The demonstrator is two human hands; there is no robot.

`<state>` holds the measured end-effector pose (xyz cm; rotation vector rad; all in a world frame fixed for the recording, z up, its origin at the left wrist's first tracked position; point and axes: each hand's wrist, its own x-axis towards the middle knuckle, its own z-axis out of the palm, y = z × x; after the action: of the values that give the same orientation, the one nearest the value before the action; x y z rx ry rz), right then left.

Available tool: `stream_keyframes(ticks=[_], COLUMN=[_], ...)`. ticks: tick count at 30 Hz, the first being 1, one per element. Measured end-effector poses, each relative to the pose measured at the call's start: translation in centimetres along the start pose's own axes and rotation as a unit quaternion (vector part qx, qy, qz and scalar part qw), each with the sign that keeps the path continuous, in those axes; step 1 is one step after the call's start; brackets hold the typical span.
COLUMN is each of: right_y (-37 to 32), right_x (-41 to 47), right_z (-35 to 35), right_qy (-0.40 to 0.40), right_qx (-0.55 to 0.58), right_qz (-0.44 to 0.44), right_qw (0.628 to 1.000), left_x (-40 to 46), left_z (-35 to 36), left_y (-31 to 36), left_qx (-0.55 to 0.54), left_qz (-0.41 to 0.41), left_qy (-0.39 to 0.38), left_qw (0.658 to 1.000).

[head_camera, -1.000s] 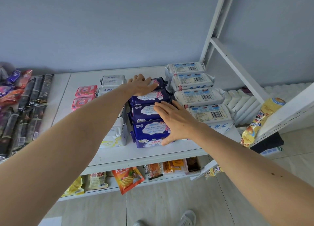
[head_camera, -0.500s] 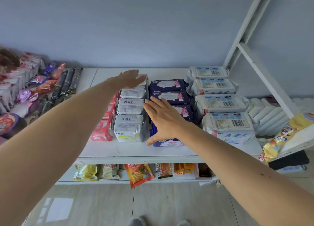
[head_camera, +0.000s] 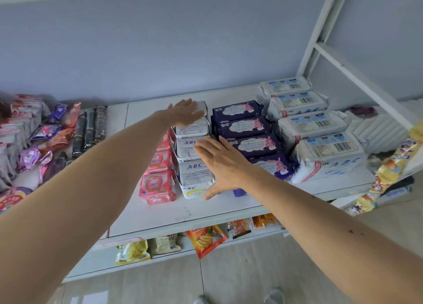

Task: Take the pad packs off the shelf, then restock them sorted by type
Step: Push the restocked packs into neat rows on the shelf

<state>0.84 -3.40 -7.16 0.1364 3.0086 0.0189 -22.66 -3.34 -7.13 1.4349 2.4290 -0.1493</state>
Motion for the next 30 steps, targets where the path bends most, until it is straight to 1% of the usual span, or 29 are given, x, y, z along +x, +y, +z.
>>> stream_keyframes(ticks=[6, 11, 21, 30], right_y=[-0.4, -0.4, -0.3, -0.2], right_x=[0.1, -0.5, -1.5, -1.6], right_z=[0.6, 0.7, 0.8, 1.0], right_qy=[0.018, 0.023, 0.021, 0.013], right_qx=[0.018, 0.012, 0.0, -0.015], right_qz=[0.012, 0.003, -0.01, -0.009], right_qw=[1.0, 1.0, 1.0, 1.0], left_x=[-0.1, -0.9, -2.4, -2.7], left_z=[0.2, 0.5, 0.7, 1.0], left_y=[-0.3, 0.1, 0.8, 1.1], left_qx=[-0.004, -0.006, 0.003, -0.017], left_qz=[0.002, 0.008, -0.001, -0.007], left_qy=[0.01, 0.016, 0.021, 0.027], left_qw=[1.0, 1.0, 1.0, 0.999])
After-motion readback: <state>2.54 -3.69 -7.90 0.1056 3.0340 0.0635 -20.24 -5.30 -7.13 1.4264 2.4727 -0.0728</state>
